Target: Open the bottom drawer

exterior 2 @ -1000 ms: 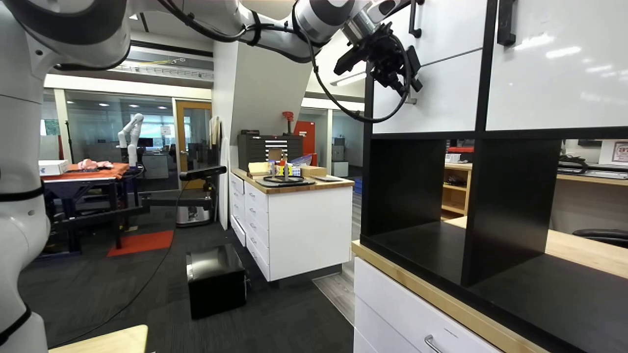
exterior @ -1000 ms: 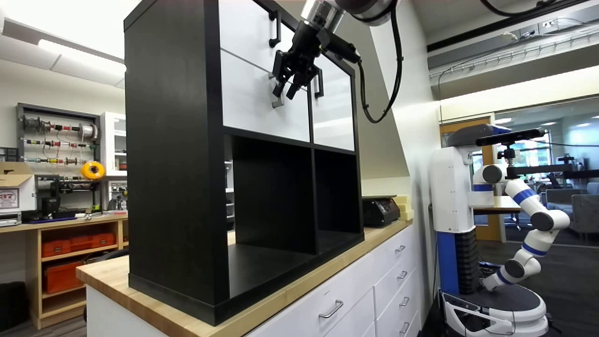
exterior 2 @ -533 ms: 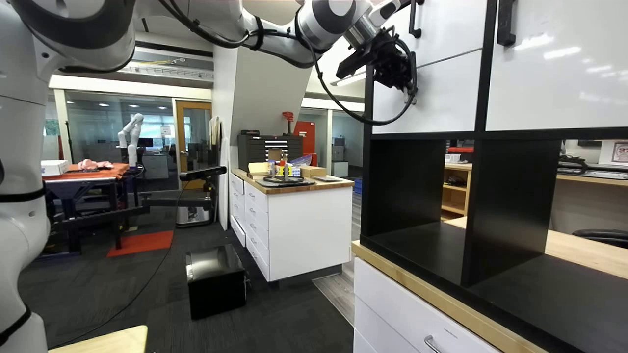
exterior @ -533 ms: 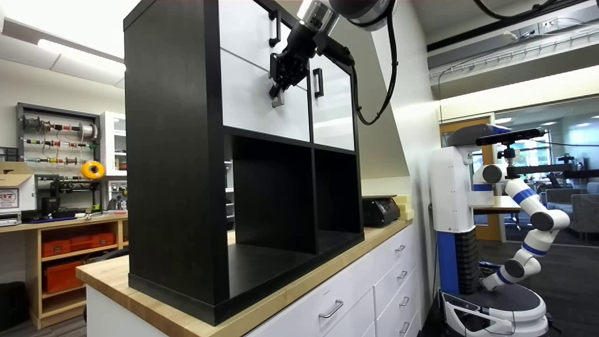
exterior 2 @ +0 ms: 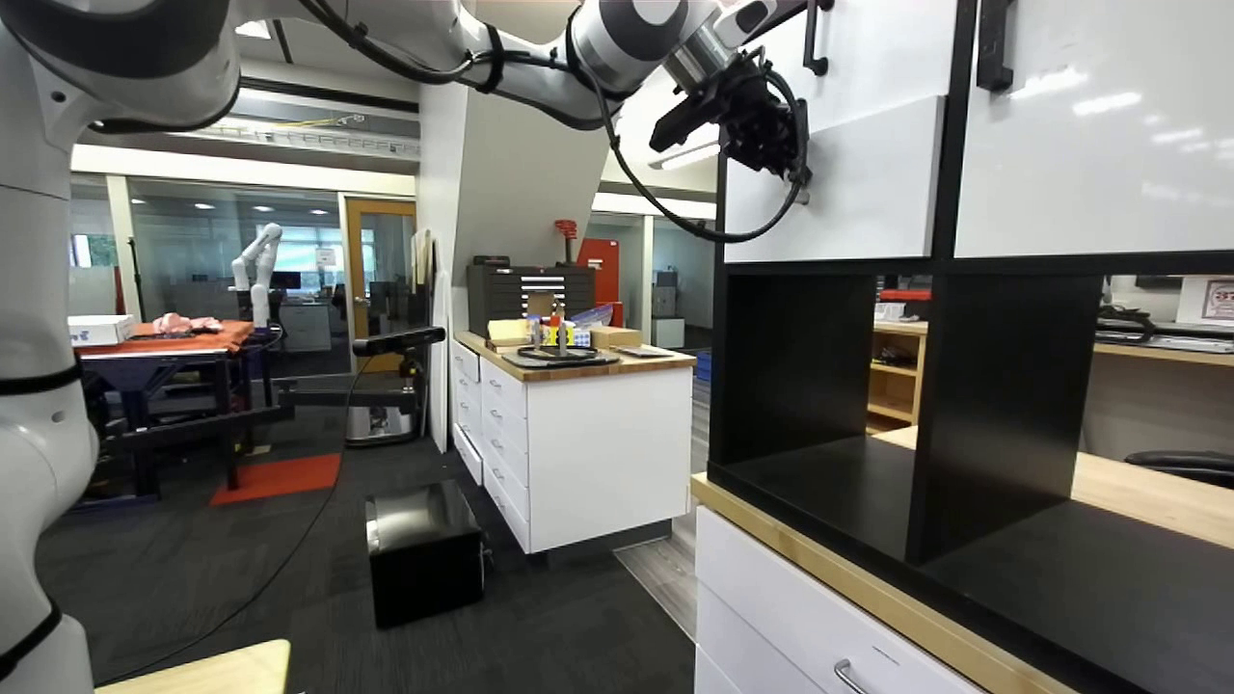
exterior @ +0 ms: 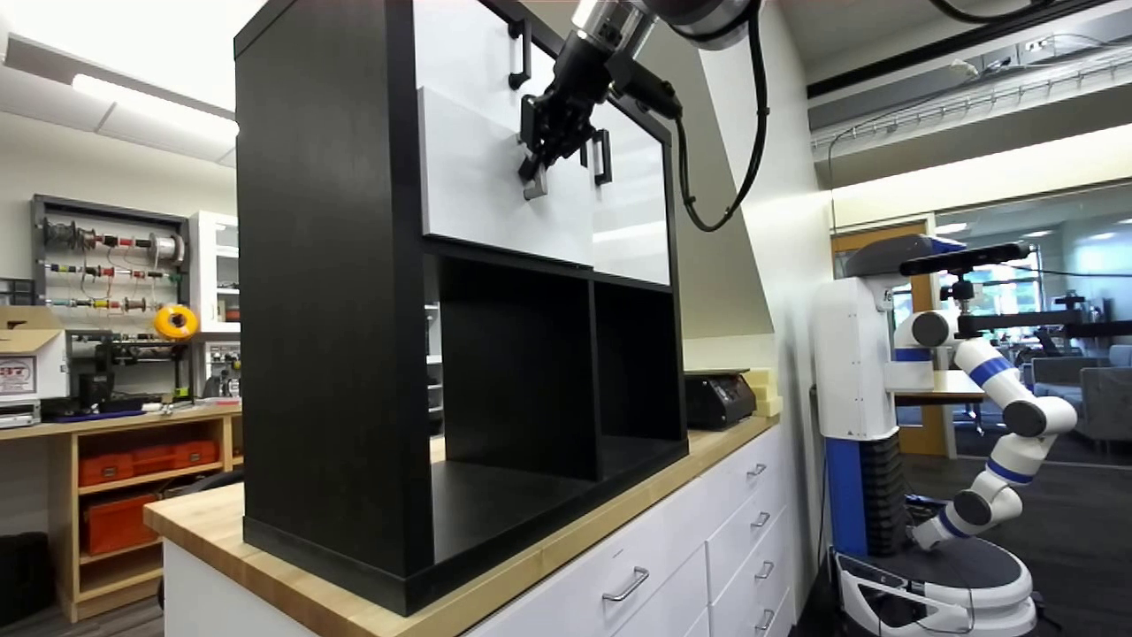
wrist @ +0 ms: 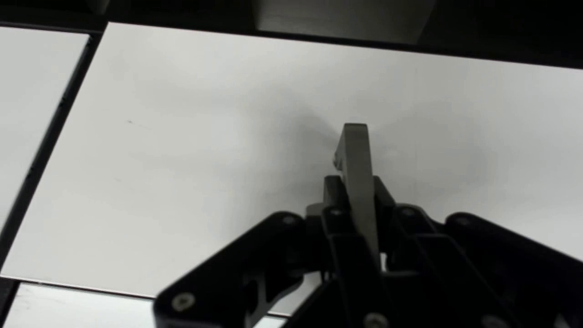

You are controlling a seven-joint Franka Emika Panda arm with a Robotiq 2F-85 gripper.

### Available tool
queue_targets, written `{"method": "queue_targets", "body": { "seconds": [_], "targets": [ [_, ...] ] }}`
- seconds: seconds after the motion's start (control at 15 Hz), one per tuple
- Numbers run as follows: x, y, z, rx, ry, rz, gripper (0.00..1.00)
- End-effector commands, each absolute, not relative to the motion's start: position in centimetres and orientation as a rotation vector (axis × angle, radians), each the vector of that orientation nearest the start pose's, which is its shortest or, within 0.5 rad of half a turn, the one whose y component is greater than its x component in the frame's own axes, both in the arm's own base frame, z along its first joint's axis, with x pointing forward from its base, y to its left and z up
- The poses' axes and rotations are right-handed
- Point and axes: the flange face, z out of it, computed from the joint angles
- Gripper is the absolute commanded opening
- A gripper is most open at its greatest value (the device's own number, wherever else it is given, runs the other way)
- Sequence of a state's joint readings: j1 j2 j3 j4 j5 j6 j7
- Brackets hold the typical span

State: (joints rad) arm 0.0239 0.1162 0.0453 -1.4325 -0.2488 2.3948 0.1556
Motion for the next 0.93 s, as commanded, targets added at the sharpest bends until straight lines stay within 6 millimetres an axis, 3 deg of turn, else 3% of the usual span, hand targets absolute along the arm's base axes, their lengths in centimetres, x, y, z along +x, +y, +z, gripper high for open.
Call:
{"method": "queue_targets", "body": {
  "seconds": [0.0, 0.4, 0.87],
  "targets": [
    [60.6, 3.3, 71.5, -2.997, -0.036, -1.314, 0.07],
    [56.7, 2.1, 70.1, -2.993, 0.004, -1.302, 0.07],
    [50.4, 1.4, 68.2, -2.971, 0.067, -1.271, 0.07]
  ]
}}
